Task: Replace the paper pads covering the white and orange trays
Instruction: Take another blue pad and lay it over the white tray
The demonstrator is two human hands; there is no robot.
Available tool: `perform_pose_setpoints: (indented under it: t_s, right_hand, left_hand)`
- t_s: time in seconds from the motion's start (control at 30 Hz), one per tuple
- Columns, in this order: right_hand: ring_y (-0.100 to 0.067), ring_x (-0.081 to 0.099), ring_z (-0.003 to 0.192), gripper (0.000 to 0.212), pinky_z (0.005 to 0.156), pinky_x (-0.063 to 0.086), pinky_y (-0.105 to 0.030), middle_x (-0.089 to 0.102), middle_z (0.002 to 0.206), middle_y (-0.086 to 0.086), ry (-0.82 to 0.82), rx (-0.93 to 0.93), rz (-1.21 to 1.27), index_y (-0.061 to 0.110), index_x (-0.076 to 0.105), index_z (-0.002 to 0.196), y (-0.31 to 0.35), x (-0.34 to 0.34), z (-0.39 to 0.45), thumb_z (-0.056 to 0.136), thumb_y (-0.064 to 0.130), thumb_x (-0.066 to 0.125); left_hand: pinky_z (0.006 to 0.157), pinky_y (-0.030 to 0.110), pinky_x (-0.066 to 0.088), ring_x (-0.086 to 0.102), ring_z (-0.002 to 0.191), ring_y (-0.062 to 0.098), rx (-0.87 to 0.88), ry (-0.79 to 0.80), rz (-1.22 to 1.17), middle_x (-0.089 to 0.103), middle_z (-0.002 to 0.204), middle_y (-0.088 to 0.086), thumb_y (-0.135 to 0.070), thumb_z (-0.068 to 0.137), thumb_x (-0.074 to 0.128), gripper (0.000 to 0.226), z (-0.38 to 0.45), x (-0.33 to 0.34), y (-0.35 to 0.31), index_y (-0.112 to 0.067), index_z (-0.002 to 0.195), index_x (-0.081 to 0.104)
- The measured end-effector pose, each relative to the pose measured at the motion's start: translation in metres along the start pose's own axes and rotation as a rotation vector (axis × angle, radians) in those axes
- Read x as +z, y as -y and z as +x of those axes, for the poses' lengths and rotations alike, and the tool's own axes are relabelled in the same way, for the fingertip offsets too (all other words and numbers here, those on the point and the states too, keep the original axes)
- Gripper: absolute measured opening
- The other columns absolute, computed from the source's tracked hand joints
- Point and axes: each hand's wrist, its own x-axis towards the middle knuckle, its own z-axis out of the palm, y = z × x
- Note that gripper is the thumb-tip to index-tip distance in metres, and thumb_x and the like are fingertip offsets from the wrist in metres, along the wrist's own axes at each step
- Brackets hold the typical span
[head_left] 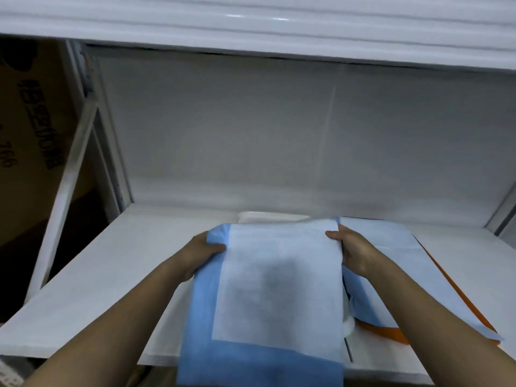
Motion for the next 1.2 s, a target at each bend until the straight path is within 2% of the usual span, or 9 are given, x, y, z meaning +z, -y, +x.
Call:
perform_pose_setpoints:
  t_s: [0.17, 0.33, 0.47, 0.57, 0.67, 0.73, 0.9, 1.07, 1.2]
  right_hand:
    - [-0.017, 0.065, 0.086, 0.029, 0.071, 0.054, -0.03, 0.067, 0.101, 0.004, -0.073, -0.109, -0.08, 0.016, 0.055, 0.119, -0.014, -0.008, 0.052, 0.096, 0.002, 0.047]
    - [-0.013, 0.052, 0.115, 0.031, 0.099, 0.041, -0.037, 0.054, 0.121, 0.01, -0.196, -0.298, -0.049, 0.023, 0.05, 0.121, -0.024, -0.021, 0.104, 0.093, 0.01, 0.055]
    - [-0.02, 0.055, 0.101, 0.046, 0.079, 0.039, -0.027, 0.057, 0.117, -0.005, -0.33, -0.183, -0.414, 0.01, 0.047, 0.125, -0.064, -0.03, 0.149, 0.082, 0.018, 0.064]
    - [-0.035, 0.059, 0.098, 0.06, 0.074, 0.039, -0.03, 0.06, 0.116, -0.021, -0.443, -0.145, -0.73, 0.011, 0.035, 0.141, -0.078, -0.027, 0.164, 0.085, 0.001, 0.054]
    - [-0.034, 0.056, 0.108, 0.059, 0.078, 0.041, -0.029, 0.052, 0.127, -0.017, -0.341, -0.139, -1.039, 0.018, 0.028, 0.145, -0.079, -0.017, 0.165, 0.091, 0.005, 0.047]
    - [-0.034, 0.054, 0.112, 0.046, 0.085, 0.045, -0.033, 0.05, 0.127, -0.016, -0.296, -0.167, -1.152, 0.02, 0.045, 0.135, -0.086, -0.016, 0.164, 0.091, 0.006, 0.045]
    - [-0.03, 0.053, 0.115, 0.029, 0.094, 0.041, -0.032, 0.052, 0.125, -0.01, -0.331, -0.157, -1.276, 0.014, 0.06, 0.12, -0.092, -0.026, 0.159, 0.096, 0.011, 0.043]
    - [-0.036, 0.056, 0.106, 0.035, 0.084, 0.047, -0.04, 0.047, 0.131, -0.013, -0.406, -0.329, -1.338, 0.012, 0.056, 0.125, -0.094, -0.032, 0.166, 0.092, 0.001, 0.046]
    - [-0.033, 0.062, 0.061, 0.031, 0.051, 0.051, -0.037, 0.064, 0.078, -0.014, -0.476, -0.329, -1.57, 0.009, 0.069, 0.07, -0.1, -0.028, 0.164, 0.047, -0.008, 0.081]
  left_hand:
    - [0.077, 0.027, 0.051, 0.064, 0.099, 0.013, 0.132, -0.025, 0.104, 0.065, 0.113, -0.007, -0.013, 0.093, 0.056, 0.034, 0.049, 0.015, 0.018, -0.031, 0.121, 0.052]
    - [0.083, 0.02, 0.045, 0.057, 0.105, 0.006, 0.27, -0.186, 0.093, 0.058, 0.118, -0.015, -0.012, 0.094, 0.056, 0.043, 0.099, 0.031, 0.026, -0.029, 0.132, 0.045]
    - [0.081, 0.037, 0.049, 0.057, 0.094, 0.022, 0.043, -0.215, 0.21, 0.061, 0.103, 0.005, -0.012, 0.081, 0.062, 0.038, 0.134, 0.047, 0.05, -0.01, 0.118, 0.054]
    - [0.076, 0.045, 0.052, 0.062, 0.078, 0.031, -0.117, -0.252, 0.332, 0.059, 0.079, 0.011, -0.024, 0.061, 0.053, 0.041, 0.149, 0.048, 0.056, -0.002, 0.095, 0.052]
    - [0.084, 0.039, 0.046, 0.06, 0.095, 0.034, -0.153, -0.309, 0.494, 0.061, 0.109, 0.02, -0.013, 0.081, 0.056, 0.069, 0.15, 0.058, 0.051, -0.008, 0.142, 0.024]
    - [0.086, 0.035, 0.043, 0.058, 0.093, 0.03, -0.084, -0.28, 0.702, 0.06, 0.117, 0.019, -0.01, 0.087, 0.051, 0.083, 0.144, 0.062, 0.052, -0.022, 0.151, -0.002]
    - [0.09, 0.028, 0.047, 0.059, 0.112, 0.021, 0.027, -0.275, 0.913, 0.063, 0.123, -0.002, -0.019, 0.087, 0.05, 0.036, 0.141, 0.061, 0.06, -0.03, 0.121, 0.06]
    - [0.074, 0.026, 0.044, 0.062, 0.103, 0.017, 0.21, -0.411, 0.956, 0.067, 0.108, -0.01, -0.023, 0.088, 0.051, 0.024, 0.142, 0.068, 0.067, -0.032, 0.103, 0.068]
    - [0.055, 0.028, 0.034, 0.064, 0.071, 0.025, 0.264, -0.43, 1.059, 0.068, 0.068, -0.002, -0.015, 0.07, 0.068, 0.01, 0.147, 0.064, 0.079, -0.024, 0.065, 0.069]
